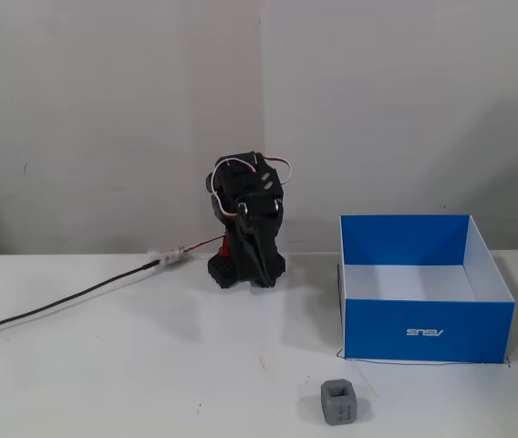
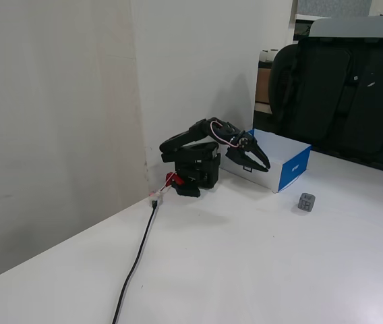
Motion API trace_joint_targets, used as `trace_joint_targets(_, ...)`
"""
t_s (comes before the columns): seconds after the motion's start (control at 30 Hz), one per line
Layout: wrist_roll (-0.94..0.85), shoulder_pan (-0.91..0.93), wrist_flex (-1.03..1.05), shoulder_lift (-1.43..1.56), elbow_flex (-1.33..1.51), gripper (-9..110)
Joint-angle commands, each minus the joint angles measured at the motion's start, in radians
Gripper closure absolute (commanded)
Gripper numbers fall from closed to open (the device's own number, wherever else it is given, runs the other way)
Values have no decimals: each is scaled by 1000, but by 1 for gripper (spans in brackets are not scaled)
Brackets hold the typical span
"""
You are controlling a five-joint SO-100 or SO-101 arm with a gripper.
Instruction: Pick the gray block and keep it in the box.
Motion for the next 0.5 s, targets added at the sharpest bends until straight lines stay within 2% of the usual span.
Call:
trace_joint_targets(0.0, 18, -18, -92, -81, -135, 101)
trace_joint_targets(0.07, 74, -57, -153, -396, -337, 101)
trace_joint_targets(0.13, 109, -101, -127, -614, -529, 101)
trace_joint_targets(0.27, 198, -143, -66, -956, -644, 101)
trace_joint_targets(0.4, 198, -118, -156, -1180, -690, 101)
trace_joint_targets(0.47, 204, -95, -199, -1241, -706, 97)
